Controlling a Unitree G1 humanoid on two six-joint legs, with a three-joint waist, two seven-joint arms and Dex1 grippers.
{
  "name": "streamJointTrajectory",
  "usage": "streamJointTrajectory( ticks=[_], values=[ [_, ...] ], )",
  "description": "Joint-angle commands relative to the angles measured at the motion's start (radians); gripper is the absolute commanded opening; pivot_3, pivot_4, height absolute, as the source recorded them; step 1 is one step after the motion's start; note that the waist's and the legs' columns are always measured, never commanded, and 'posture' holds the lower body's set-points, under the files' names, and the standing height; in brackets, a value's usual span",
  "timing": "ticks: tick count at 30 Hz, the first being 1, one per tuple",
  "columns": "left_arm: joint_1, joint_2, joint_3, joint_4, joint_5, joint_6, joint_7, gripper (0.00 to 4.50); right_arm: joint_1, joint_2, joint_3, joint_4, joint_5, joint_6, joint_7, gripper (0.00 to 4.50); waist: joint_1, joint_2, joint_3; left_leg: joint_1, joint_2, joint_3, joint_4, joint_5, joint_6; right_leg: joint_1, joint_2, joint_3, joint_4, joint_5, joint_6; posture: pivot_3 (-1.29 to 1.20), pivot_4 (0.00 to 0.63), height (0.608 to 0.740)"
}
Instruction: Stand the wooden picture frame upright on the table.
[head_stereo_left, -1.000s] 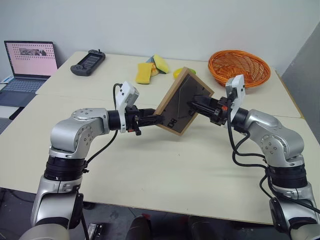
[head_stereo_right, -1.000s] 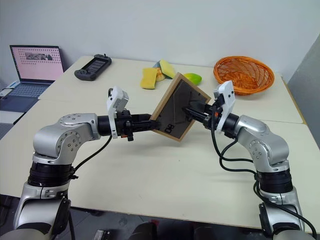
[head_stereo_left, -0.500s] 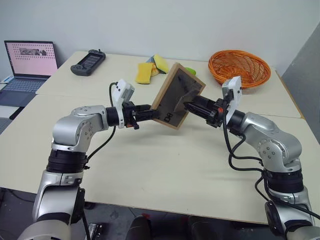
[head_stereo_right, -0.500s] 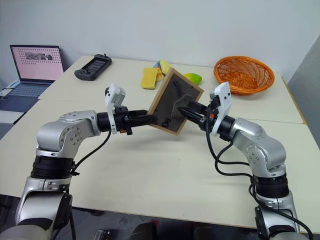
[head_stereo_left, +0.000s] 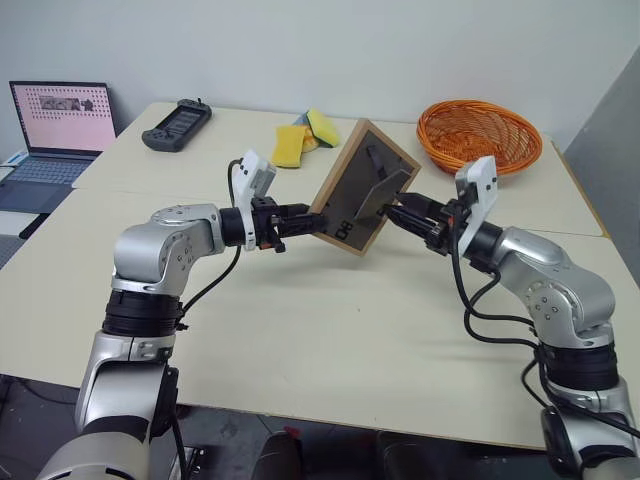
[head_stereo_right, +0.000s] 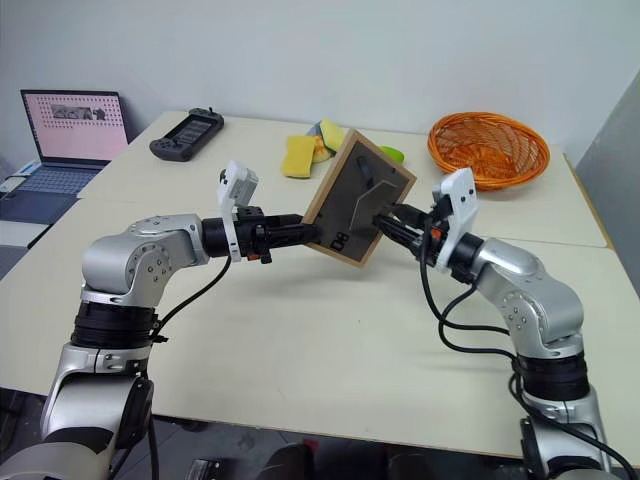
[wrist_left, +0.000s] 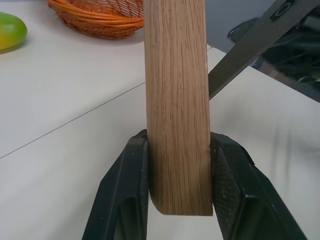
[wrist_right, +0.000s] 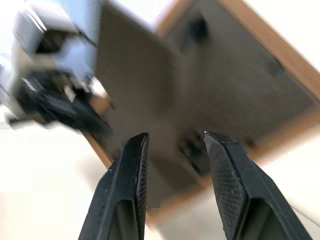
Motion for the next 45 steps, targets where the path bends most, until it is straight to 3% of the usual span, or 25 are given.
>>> streamJointTrajectory(
  ticks=[1, 6, 11, 14, 15, 17, 21, 23, 30, 35, 45],
  values=[
    [-0.034, 0.008, 0.049, -0.065, -0.049, 0.022, 0.007, 1.32, 0.007, -0.05, -0.002, 0.016, -0.062, -0.084, 0.047, 1.85, 0.0, 0.0, 0.0, 0.0, 0.0, 0.0, 0.0, 0.0, 0.0, 0.0, 0.0, 0.0, 0.0, 0.0, 0.0, 0.0, 0.15, 0.74],
    [-0.05, 0.021, 0.088, -0.062, -0.103, 0.142, 0.043, 1.32, 0.051, -0.153, 0.029, 0.082, -0.259, -0.306, 0.065, 1.85, 0.0, 0.0, 0.0, 0.0, 0.0, 0.0, 0.0, 0.0, 0.0, 0.0, 0.0, 0.0, 0.0, 0.0, 0.0, 0.0, 0.15, 0.74],
    [-0.058, 0.062, 0.15, -0.078, -0.226, 0.423, 0.077, 1.32, 0.127, -0.261, 0.096, 0.206, -0.588, -0.835, 0.001, 1.85, -0.002, 0.0, 0.001, 0.0, 0.0, 0.0, 0.0, 0.0, 0.0, 0.0, 0.0, 0.0, -0.001, 0.0, 0.0, 0.0, 0.15, 0.74],
    [-0.083, 0.047, 0.208, -0.051, -0.275, 0.588, 0.132, 1.32, 0.139, -0.266, 0.104, 0.273, -0.685, -1.046, -0.064, 1.85, -0.003, 0.0, 0.001, 0.0, 0.0, 0.001, 0.0, 0.0, 0.0, 0.0, 0.0, 0.0, 0.0, 0.0, 0.001, 0.0, 0.15, 0.74],
    [-0.1, 0.024, 0.241, -0.032, -0.284, 0.661, 0.16, 1.32, 0.139, -0.26, 0.11, 0.291, -0.72, -1.11, -0.094, 2.2, -0.003, 0.0, 0.001, 0.0, 0.0, 0.001, 0.0, 0.0, 0.0, 0.0, 0.0, 0.0, 0.0, 0.0, 0.001, 0.0, 0.15, 0.74],
    [-0.118, -0.007, 0.279, -0.002, -0.324, 0.735, 0.211, 1.32, 0.133, -0.254, 0.124, 0.325, -0.804, -1.211, -0.155, 2.46, -0.002, -0.001, 0.001, 0.0, 0.0, 0.0, 0.001, 0.0, 0.0, 0.0, 0.0, 0.0, 0.001, 0.0, 0.001, 0.0, 0.15, 0.74],
    [-0.111, -0.006, 0.253, 0.048, -0.499, 0.744, 0.322, 1.32, 0.095, -0.247, 0.162, 0.383, -1.008, -1.374, -0.308, 3.3, -0.001, -0.001, 0.001, 0.001, 0.0, 0.0, 0.002, 0.0, -0.001, 0.001, -0.001, 0.0, 0.002, 0.0, 0.001, 0.0, 0.15, 0.74],
    [-0.091, 0.019, 0.208, 0.039, -0.607, 0.744, 0.366, 1.32, 0.077, -0.244, 0.177, 0.406, -1.11, -1.46, -0.405, 3.3, -0.003, -0.001, 0.001, 0.001, 0.0, 0.0, 0.002, 0.002, -0.003, 0.001, -0.001, 0.0, 0.002, 0.0, 0.0, 0.0, 0.15, 0.74],
    [-0.1, 0.126, 0.101, 0.144, -0.918, 0.744, 0.55, 1.32, -0.007, -0.247, 0.206, 0.528, -1.333, -1.612, -0.675, 3.3, -0.002, -0.001, 0.001, 0.002, 0.0, 0.0, 0.002, 0.003, -0.005, 0.0, -0.002, 0.0, 0.003, 0.0, 0.0, 0.0, 0.15, 0.74],
    [-0.088, 0.158, 0.082, 0.162, -1.018, 0.744, 0.65, 1.32, -0.043, -0.261, 0.212, 0.576, -1.393, -1.642, -0.782, 3.3, -0.001, -0.001, 0.001, 0.002, -0.001, -0.001, 0.002, 0.003, -0.005, 0.001, -0.002, 0.001, 0.004, 0.0, 0.0, 0.0, 0.15, 0.74],
    [-0.088, 0.156, 0.076, 0.176, -1.132, 0.744, 0.758, 1.32, -0.068, -0.242, 0.239, 0.588, -1.434, -1.659, -0.855, 3.3, -0.003, -0.001, 0.001, 0.002, -0.001, -0.001, 0.002, 0.004, -0.006, 0.001, -0.002, 0.0, 0.004, 0.0, 0.0, 0.0, 0.15, 0.74]
  ],
)
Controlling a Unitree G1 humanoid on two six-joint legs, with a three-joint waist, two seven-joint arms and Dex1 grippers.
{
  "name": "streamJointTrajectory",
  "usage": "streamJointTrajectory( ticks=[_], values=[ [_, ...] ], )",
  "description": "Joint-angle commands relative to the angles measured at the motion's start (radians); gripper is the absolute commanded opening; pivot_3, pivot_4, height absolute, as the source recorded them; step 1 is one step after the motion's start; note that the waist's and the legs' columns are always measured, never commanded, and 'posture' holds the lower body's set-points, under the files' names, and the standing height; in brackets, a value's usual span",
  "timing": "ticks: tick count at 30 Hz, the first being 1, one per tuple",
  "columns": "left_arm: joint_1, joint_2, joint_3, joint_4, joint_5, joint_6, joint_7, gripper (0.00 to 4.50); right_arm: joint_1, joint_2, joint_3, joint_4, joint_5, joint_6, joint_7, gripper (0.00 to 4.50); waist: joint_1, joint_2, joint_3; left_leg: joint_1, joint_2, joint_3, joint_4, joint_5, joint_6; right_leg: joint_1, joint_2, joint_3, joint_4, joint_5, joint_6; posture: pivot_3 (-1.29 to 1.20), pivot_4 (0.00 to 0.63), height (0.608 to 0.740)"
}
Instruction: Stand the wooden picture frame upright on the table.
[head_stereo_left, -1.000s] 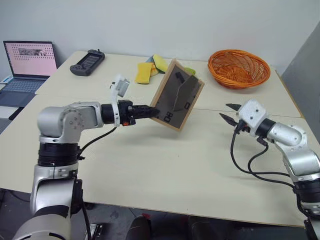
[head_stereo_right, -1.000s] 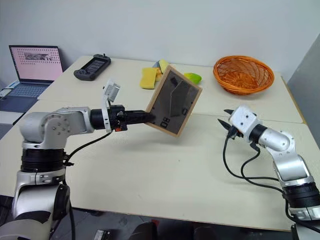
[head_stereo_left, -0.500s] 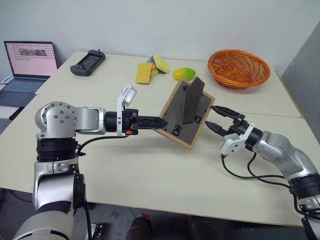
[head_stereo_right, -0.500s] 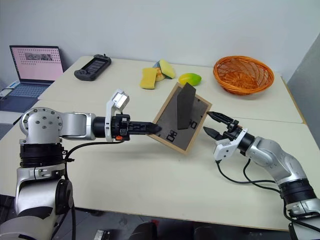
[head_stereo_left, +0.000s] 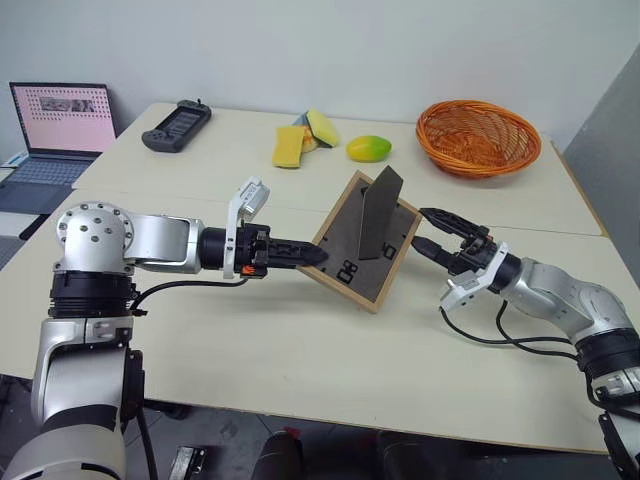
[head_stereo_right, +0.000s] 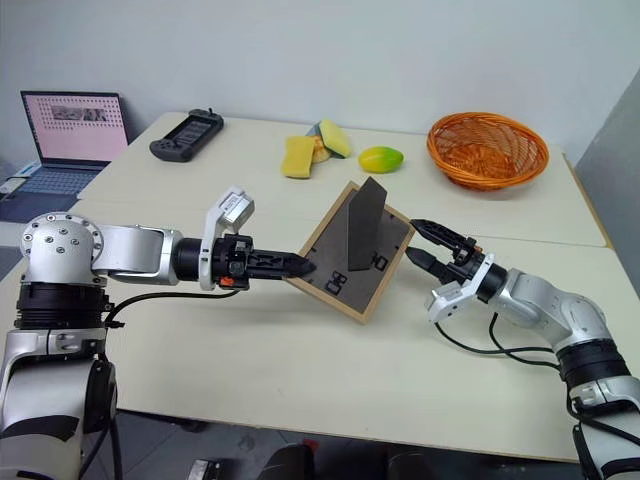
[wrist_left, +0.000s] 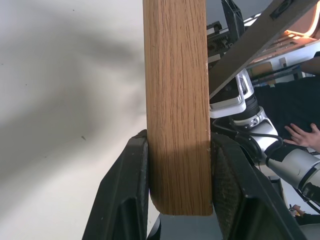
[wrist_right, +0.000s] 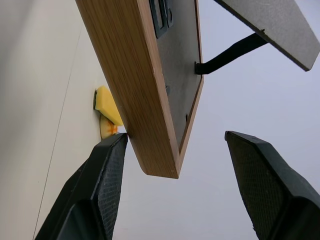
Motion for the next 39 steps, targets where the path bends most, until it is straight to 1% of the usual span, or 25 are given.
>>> streamJointTrajectory(
  ticks=[1, 16, 19, 20, 22, 24, 25, 31, 37, 39],
  values=[
    [-0.015, 0.003, 0.007, -0.006, -0.069, 0.004, 0.026, 1.32, -0.038, 0.009, 0.004, -0.031, 0.009, -0.008, -0.037, 3.3, -0.001, 0.0, 0.0, 0.0, 0.0, 0.0, 0.0, 0.0, 0.0, 0.0, 0.0, 0.0, 0.0, 0.0, 0.0, 0.0, 0.15, 0.74],
    [-0.005, 0.012, -0.016, -0.014, -0.15, -0.02, 0.089, 1.32, -0.056, 0.033, 0.03, -0.032, 0.011, 0.013, -0.052, 3.3, 0.0, 0.0, 0.0, 0.0, 0.0, 0.0, 0.0, 0.0, -0.001, 0.0, 0.0, 0.0, 0.001, 0.0, 0.0, 0.0, 0.15, 0.74],
    [-0.003, 0.015, -0.021, -0.015, -0.167, -0.032, 0.1, 1.32, -0.057, 0.031, 0.031, -0.032, 0.013, 0.009, -0.054, 2.77, 0.0, 0.0, 0.0, 0.0, 0.0, 0.0, 0.0, 0.0, -0.001, 0.0, 0.0, 0.0, 0.001, 0.0, 0.0, 0.0, 0.15, 0.74],
    [-0.002, 0.015, -0.023, -0.016, -0.172, -0.036, 0.103, 1.32, -0.057, 0.03, 0.031, -0.034, 0.014, 0.007, -0.055, 2.67, 0.0, 0.0, 0.0, 0.0, 0.0, 0.0, 0.0, 0.0, -0.001, 0.0, 0.0, 0.0, 0.001, 0.0, 0.0, 0.0, 0.15, 0.74],
    [0.0, 0.018, -0.029, -0.018, -0.182, -0.042, 0.108, 1.32, -0.057, 0.029, 0.032, -0.033, 0.015, 0.005, -0.054, 2.07, 0.0, 0.0, 0.0, 0.0, 0.0, -0.001, 0.0, 0.0, -0.001, 0.0, 0.0, 0.0, 0.001, 0.0, 0.0, 0.0, 0.15, 0.74],
    [0.001, 0.021, -0.035, -0.018, -0.194, -0.05, 0.115, 1.32, -0.057, 0.028, 0.033, -0.033, 0.015, 0.006, -0.053, 1.6, 0.0, 0.0, 0.0, 0.0, 0.0, 0.0, 0.0, 0.0, -0.001, 0.0, 0.0, 0.0, 0.001, 0.0, 0.0, 0.0, 0.15, 0.74],
    [0.001, 0.021, -0.038, -0.017, -0.199, -0.053, 0.119, 1.32, -0.057, 0.027, 0.034, -0.032, 0.014, 0.005, -0.055, 1.5, 0.0, 0.0, 0.0, 0.0, 0.0, 0.0, 0.0, 0.0, -0.001, 0.0, 0.0, 0.0, 0.001, 0.0, 0.0, 0.0, 0.15, 0.74],
    [0.005, 0.026, -0.054, -0.023, -0.216, -0.07, 0.131, 1.32, -0.051, 0.023, 0.036, -0.035, 0.015, 0.018, -0.055, 1.44, 0.0, 0.0, 0.0, 0.0, 0.0, -0.001, 0.001, 0.001, -0.001, 0.0, 0.0, 0.0, 0.001, 0.0, 0.0, 0.0, 0.15, 0.74],
    [0.009, 0.022, -0.054, -0.026, -0.188, -0.088, 0.136, 1.32, -0.047, 0.021, 0.034, -0.038, 0.025, 0.025, -0.05, 1.43, 0.0, 0.0, 0.0, 0.0, 0.0, -0.001, 0.001, 0.001, -0.001, 0.0, 0.0, 0.0, 0.001, 0.0, 0.0, 0.0, 0.15, 0.74],
    [0.01, 0.021, -0.053, -0.025, -0.192, -0.092, 0.137, 2.0, -0.047, 0.021, 0.035, -0.037, 0.027, 0.025, -0.048, 1.43, 0.0, 0.0, 0.0, 0.0, 0.0, -0.001, 0.001, 0.001, 0.0, 0.0, 0.0, 0.0, 0.001, 0.0, 0.0, 0.0, 0.15, 0.74]
  ],
)
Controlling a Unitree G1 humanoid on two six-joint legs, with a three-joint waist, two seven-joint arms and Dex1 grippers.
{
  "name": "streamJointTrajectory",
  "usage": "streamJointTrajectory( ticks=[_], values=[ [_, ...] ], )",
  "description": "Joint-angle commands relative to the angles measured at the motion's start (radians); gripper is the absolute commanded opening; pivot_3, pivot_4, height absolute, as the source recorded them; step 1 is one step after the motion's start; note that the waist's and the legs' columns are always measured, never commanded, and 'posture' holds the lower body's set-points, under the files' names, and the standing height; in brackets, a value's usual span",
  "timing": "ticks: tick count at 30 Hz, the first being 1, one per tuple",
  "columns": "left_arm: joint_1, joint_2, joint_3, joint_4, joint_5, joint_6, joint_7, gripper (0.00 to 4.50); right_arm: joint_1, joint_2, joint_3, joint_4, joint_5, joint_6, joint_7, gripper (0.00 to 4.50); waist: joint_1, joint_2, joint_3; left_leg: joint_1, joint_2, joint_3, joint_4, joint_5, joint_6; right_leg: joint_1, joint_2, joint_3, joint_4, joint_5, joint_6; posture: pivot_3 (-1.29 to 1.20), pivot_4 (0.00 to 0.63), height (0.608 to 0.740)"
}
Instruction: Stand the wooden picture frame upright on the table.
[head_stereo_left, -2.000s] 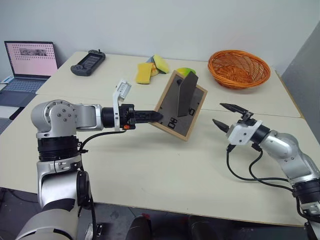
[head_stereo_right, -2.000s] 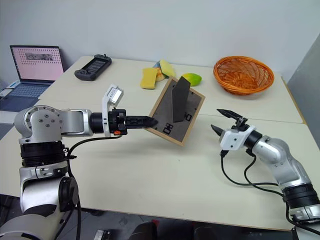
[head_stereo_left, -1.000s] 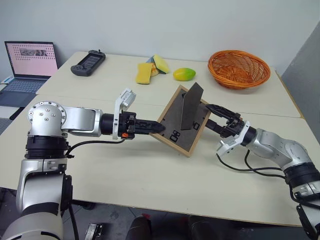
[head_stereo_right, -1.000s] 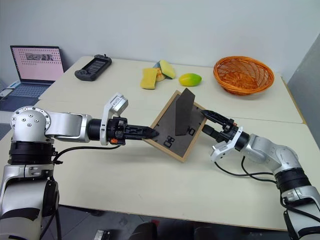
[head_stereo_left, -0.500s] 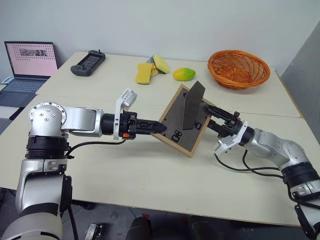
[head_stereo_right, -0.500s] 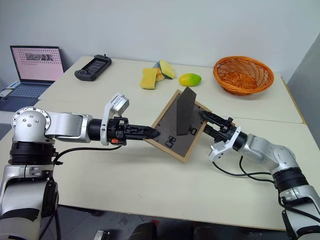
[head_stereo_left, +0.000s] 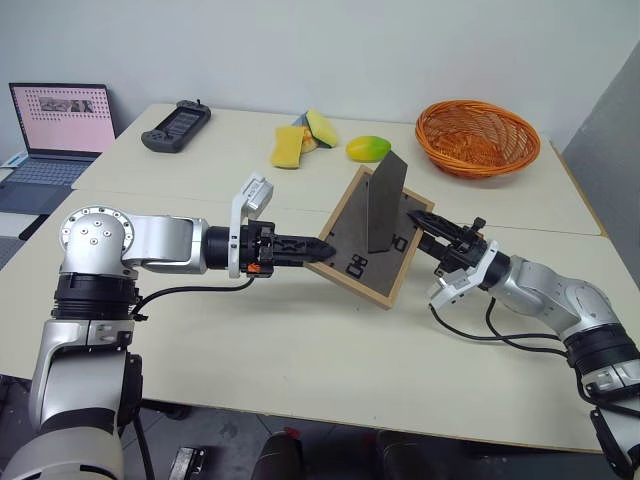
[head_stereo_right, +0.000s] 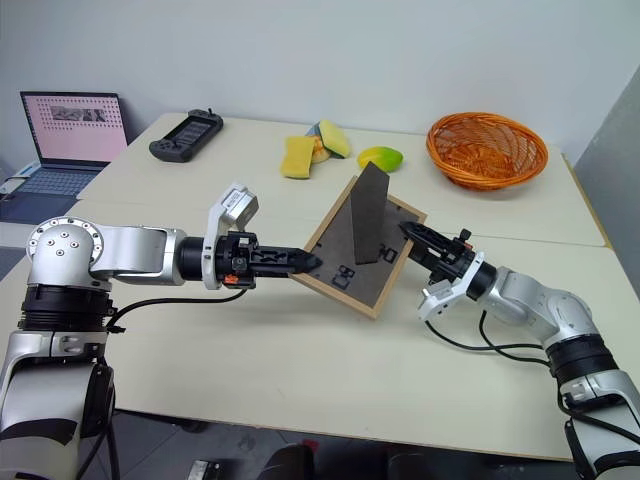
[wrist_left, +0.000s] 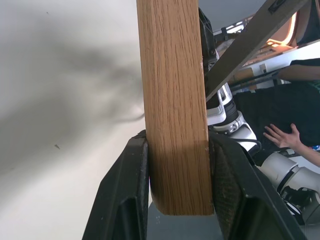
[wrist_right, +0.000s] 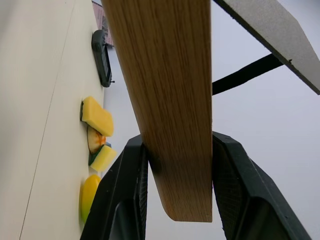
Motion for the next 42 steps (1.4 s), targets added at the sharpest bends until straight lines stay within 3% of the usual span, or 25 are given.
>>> streamJointTrajectory(
  ticks=[1, 8, 14, 16, 19, 25, 29, 32, 34, 39, 42],
  values=[
    [-0.004, 0.009, 0.0, -0.04, 0.01, -0.023, 0.016, 2.12, -0.019, -0.005, -0.007, -0.034, 0.033, -0.003, 0.006, 1.43, 0.0, 0.0, 0.0, 0.0, 0.0, 0.0, 0.0, 0.0, 0.0, 0.0, 0.0, 0.0, 0.0, 0.0, 0.0, 0.0, 0.15, 0.74],
    [0.009, 0.011, 0.001, -0.064, 0.015, -0.029, 0.011, 3.69, -0.016, -0.004, -0.001, -0.039, 0.037, -0.001, 0.013, 1.43, 0.0, 0.0, 0.0, 0.0, 0.0, 0.0, 0.0, 0.0, 0.0, 0.0, 0.0, 0.0, 0.0, 0.0, 0.0, 0.0, 0.15, 0.74],
    [0.028, 0.011, 0.036, -0.123, 0.109, -0.074, -0.022, 3.69, -0.015, -0.003, 0.001, -0.039, 0.035, 0.0, 0.013, 1.43, 0.0, 0.0, 0.0, 0.0, 0.0, 0.0, 0.0, 0.0, 0.0, 0.0, 0.0, 0.0, 0.0, 0.0, 0.0, 0.0, 0.15, 0.74],
    [0.054, 0.021, 0.069, -0.185, 0.198, -0.133, -0.08, 3.69, -0.018, -0.002, 0.003, -0.035, 0.035, -0.001, 0.016, 1.43, 0.0, 0.0, 0.0, 0.0, 0.0, 0.0, 0.0, 0.0, 0.0, 0.0, 0.0, 0.0, 0.0, 0.0, 0.0, 0.0, 0.15, 0.74],
    [0.149, 0.059, 0.131, -0.361, 0.455, -0.392, -0.237, 3.69, -0.027, -0.002, 0.004, -0.008, 0.089, -0.016, 0.053, 1.43, -0.003, 0.0, 0.0, 0.0, 0.0, 0.001, 0.0, 0.0, 0.0, 0.0, 0.0, 0.0, 0.0, 0.0, 0.0, 0.0, 0.15, 0.74],
    [0.355, 0.059, 0.258, -0.626, 0.631, -0.61, -0.302, 3.69, -0.044, 0.031, 0.012, 0.058, 0.361, -0.014, 0.263, 1.43, 0.0, 0.0, 0.0, 0.0, 0.001, 0.002, 0.0, 0.0, 0.0, 0.001, 0.0, 0.001, -0.001, 0.0, 0.0, 0.0, 0.15, 0.74],
    [0.529, 0.037, 0.316, -0.832, 0.626, -0.651, -0.292, 3.69, -0.032, 0.082, 0.039, 0.058, 0.695, 0.082, 0.545, 1.43, -0.001, 0.0, 0.0, 0.0, 0.001, 0.003, 0.0, 0.0, 0.0, 0.002, -0.001, 0.002, -0.002, 0.0, 0.0, 0.0, 0.15, 0.74],
    [0.635, 0.029, 0.341, -0.919, 0.544, -0.641, -0.31, 3.69, -0.008, 0.172, 0.027, -0.025, 1.012, 0.357, 0.789, 1.43, -0.002, 0.0, 0.0, 0.0, 0.001, 0.001, 0.0, 0.0, 0.001, 0.002, -0.001, 0.001, -0.002, 0.0, 0.0, 0.0, 0.15, 0.74],
    [0.678, 0.042, 0.361, -0.936, 0.494, -0.636, -0.334, 3.69, -0.006, 0.216, 0.016, -0.073, 1.143, 0.518, 0.903, 1.43, -0.002, 0.0, 0.0, 0.002, 0.002, 0.001, 0.0, -0.002, 0.004, 0.004, -0.001, 0.0, -0.001, 0.0, 0.0, 0.0, 0.15, 0.74],
    [0.705, 0.078, 0.407, -0.89, 0.419, -0.632, -0.328, 3.69, -0.027, 0.301, -0.007, -0.126, 1.319, 0.824, 1.065, 1.43, 0.001, 0.0, 0.0, 0.003, 0.002, -0.001, 0.0, -0.002, 0.004, 0.004, 0.0, -0.002, -0.001, 0.0, 0.0, 0.0, 0.15, 0.74],
    [0.725, 0.119, 0.405, -0.892, 0.458, -0.633, -0.383, 3.69, -0.023, 0.352, -0.024, -0.129, 1.379, 0.951, 1.122, 1.43, 0.001, 0.0, 0.0, 0.003, 0.002, -0.001, 0.0, -0.002, 0.004, 0.004, 0.0, -0.003, -0.001, 0.0, 0.0, 0.0, 0.15, 0.74]
  ],
)
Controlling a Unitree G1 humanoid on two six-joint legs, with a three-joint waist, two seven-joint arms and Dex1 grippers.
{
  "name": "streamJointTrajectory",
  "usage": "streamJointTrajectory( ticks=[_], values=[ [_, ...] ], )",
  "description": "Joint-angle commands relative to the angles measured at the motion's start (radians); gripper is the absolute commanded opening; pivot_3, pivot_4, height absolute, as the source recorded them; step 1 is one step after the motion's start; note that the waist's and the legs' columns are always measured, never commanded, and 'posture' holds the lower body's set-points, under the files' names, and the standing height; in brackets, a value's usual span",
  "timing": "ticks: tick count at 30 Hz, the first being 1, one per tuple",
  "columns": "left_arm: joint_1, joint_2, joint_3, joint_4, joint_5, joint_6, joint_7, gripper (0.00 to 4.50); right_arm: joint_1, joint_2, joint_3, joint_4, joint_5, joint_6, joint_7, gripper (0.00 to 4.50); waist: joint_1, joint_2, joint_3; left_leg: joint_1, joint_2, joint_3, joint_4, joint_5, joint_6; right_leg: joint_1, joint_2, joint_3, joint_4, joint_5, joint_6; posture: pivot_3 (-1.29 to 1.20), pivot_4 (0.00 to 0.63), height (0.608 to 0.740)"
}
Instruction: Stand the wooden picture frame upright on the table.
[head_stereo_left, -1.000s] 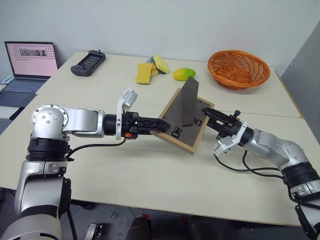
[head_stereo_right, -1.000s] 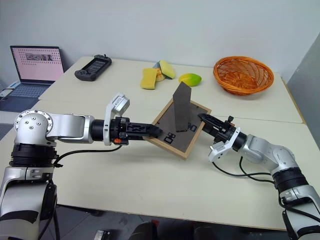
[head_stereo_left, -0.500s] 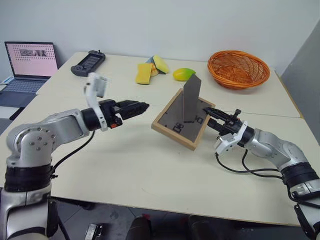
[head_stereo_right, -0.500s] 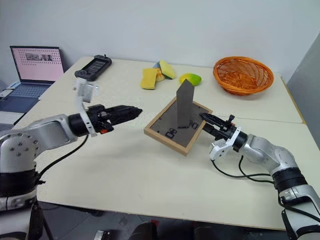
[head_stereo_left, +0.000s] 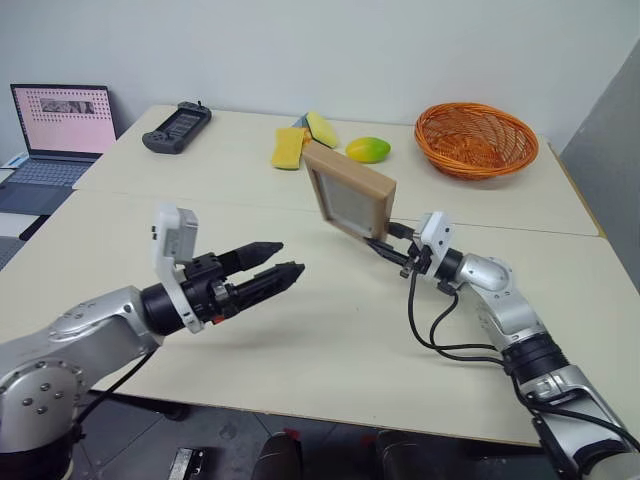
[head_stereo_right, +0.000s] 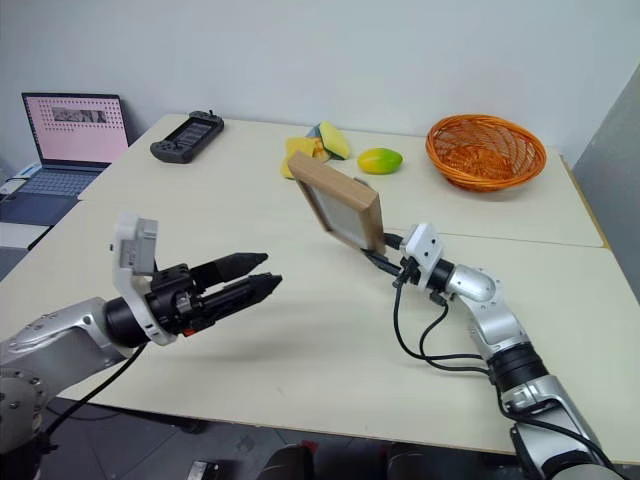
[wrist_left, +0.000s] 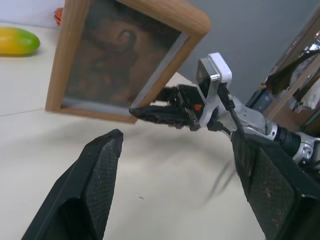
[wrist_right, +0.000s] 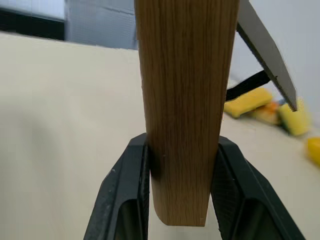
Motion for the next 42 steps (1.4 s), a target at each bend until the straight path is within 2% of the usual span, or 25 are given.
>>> streamJointTrajectory(
  ticks=[1, 8, 14, 21, 38, 40, 42],
  values=[
    [0.021, 0.048, 0.027, -0.004, 0.014, -0.008, -0.062, 3.69, -0.021, 0.05, -0.058, -0.053, 0.11, 0.153, 0.073, 1.43, 0.0, 0.0, 0.0, 0.0, 0.0, 0.0, 0.0, 0.0, 0.0, 0.0, 0.0, 0.0, -0.001, 0.0, 0.0, 0.0, 0.15, 0.74],
    [0.075, 0.106, 0.048, -0.025, 0.08, -0.021, -0.113, 3.69, 0.021, 0.147, -0.1, -0.042, 0.198, 0.395, 0.112, 1.43, -0.002, 0.001, 0.0, 0.0, 0.001, 0.001, -0.002, 0.0, 0.0, -0.002, 0.001, 0.0, 0.0, 0.0, -0.001, 0.0, 0.15, 0.74],
    [0.114, 0.142, 0.087, -0.043, 0.1, -0.021, -0.141, 3.69, 0.087, 0.207, -0.11, -0.037, 0.222, 0.506, 0.174, 1.43, -0.001, 0.001, 0.0, 0.0, 0.001, 0.001, -0.002, 0.0, 0.0, -0.003, 0.001, 0.0, -0.001, -0.001, -0.001, 0.0, 0.15, 0.74],
    [0.195, 0.202, 0.143, -0.056, 0.232, -0.042, -0.213, 3.69, 0.084, 0.256, -0.125, 0.026, 0.169, 0.493, 0.186, 1.43, -0.003, 0.001, 0.001, 0.0, 0.001, 0.002, -0.003, 0.0, 0.0, -0.003, 0.002, 0.001, -0.001, -0.002, -0.002, 0.0, 0.15, 0.74],
    [0.182, 0.147, 0.118, -0.072, 0.289, -0.062, -0.171, 3.69, 0.072, 0.275, -0.146, 0.028, 0.124, 0.507, 0.195, 1.43, -0.003, 0.001, 0.001, 0.0, 0.001, 0.003, -0.004, 0.0, 0.0, -0.004, 0.002, 0.001, -0.001, -0.002, -0.002, 0.0, 0.15, 0.74],
    [0.162, 0.138, 0.104, -0.063, 0.293, -0.063, -0.165, 3.69, 0.081, 0.266, -0.131, 0.011, 0.097, 0.481, 0.192, 1.43, -0.003, 0.001, 0.001, 0.0, 0.001, 0.003, -0.004, 0.0, 0.0, -0.004, 0.002, 0.001, -0.001, -0.002, -0.002, 0.0, 0.15, 0.74],
    [0.145, 0.132, 0.09, -0.057, 0.299, -0.063, -0.161, 3.69, 0.102, 0.238, -0.084, -0.004, 0.007, 0.374, 0.196, 1.43, -0.003, 0.001, 0.001, 0.0, 0.001, 0.003, -0.004, 0.0, 0.0, -0.004, 0.002, 0.001, -0.001, -0.002, -0.002, 0.0, 0.15, 0.74]
  ],
)
